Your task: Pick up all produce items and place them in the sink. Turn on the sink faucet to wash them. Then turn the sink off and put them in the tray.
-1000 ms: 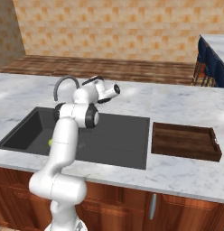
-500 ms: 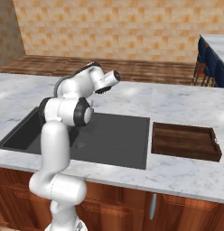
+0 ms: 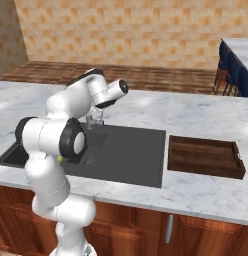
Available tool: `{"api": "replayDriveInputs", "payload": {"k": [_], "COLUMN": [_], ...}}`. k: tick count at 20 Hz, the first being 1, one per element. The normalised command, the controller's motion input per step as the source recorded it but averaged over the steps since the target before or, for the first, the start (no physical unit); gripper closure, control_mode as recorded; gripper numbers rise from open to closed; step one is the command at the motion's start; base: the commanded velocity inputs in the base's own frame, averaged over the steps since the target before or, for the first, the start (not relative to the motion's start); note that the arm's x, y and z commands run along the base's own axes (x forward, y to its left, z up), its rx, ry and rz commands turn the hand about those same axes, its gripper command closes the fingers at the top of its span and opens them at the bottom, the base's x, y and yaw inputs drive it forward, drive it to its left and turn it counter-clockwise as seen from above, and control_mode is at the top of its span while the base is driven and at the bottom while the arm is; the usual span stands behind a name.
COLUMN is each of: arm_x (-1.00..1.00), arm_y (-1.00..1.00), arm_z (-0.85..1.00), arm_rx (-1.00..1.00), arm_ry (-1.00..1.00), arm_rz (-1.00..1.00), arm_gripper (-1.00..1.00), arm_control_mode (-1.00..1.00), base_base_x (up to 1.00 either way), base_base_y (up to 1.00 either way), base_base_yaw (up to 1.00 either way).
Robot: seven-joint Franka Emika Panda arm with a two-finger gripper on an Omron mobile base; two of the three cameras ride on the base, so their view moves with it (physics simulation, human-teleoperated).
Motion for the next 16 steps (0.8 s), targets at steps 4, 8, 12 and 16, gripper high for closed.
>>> {"api": "replayDriveInputs", "payload": {"k": [4,8,12,16], "arm_x": [-1.00,-0.95,-0.65,-0.66], "arm_y": [0.00,0.08,0.32,0.17], "arm_z": [0.31,0.00,0.15,0.09], "arm_rx": [-0.09,-0.26,-0.48,-0.49], "arm_ry": [-0.44,-0.14,0.00,-0.02], "arm_rz": [0.25,0.32,0.42,0.42], "arm_gripper": [-1.00,-1.00,-1.00,-1.00], "arm_control_mode": [-1.00,-1.00,-1.00,-1.00], "base_base_x": [0.00,0.00,0.00,0.00], "base_base_y": [0.00,0.00,0.00,0.00], "base_base_yaw": [0.00,0.00,0.00,0.00]}}
